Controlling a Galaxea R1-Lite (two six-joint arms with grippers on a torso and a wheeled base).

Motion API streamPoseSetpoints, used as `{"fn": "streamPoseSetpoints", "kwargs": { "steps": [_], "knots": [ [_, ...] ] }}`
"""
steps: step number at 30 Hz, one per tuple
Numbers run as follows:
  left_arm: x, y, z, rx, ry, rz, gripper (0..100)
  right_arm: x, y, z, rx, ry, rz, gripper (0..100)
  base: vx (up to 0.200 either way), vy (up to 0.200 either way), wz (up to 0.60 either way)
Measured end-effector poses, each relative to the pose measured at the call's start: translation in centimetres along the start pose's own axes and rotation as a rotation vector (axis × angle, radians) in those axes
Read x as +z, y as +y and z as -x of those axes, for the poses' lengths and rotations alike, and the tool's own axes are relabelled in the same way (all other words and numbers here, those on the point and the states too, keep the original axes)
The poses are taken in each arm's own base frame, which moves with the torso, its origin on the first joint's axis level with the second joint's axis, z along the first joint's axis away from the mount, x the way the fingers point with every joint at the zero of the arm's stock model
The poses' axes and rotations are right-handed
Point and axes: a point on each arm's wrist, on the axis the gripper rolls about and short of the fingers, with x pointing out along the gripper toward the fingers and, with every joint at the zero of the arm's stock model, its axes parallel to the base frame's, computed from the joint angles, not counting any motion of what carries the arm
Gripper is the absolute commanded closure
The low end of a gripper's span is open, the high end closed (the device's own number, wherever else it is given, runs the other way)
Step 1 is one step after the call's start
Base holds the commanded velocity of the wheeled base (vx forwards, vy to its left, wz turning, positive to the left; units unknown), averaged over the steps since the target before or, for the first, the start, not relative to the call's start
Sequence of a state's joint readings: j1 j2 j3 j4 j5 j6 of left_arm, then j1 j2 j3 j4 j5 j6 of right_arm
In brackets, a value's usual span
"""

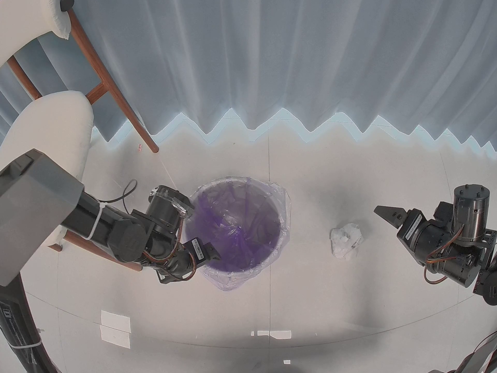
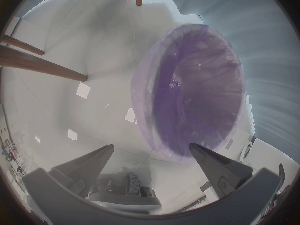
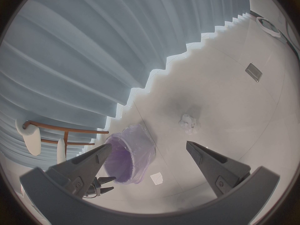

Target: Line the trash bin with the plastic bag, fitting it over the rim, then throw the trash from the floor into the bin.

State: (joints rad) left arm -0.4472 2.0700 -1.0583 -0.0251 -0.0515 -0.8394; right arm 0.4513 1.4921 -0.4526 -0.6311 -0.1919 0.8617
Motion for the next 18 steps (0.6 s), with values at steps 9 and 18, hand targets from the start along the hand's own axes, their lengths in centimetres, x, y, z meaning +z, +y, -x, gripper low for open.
{"fn": "streamPoseSetpoints", "kwargs": {
  "steps": [9,18],
  "knots": [
    [1.2,-1.1,-3.0,0.030,-0.045,0.039,0,-0.1,-0.2,0.3,-0.002,0.003,0.001,0,0.000,0.000,0.00],
    [1.5,-1.1,-4.7,0.055,-0.056,0.041,100,-0.1,-0.3,0.4,-0.006,0.004,0.000,0,0.000,0.000,0.00]
  ]
}}
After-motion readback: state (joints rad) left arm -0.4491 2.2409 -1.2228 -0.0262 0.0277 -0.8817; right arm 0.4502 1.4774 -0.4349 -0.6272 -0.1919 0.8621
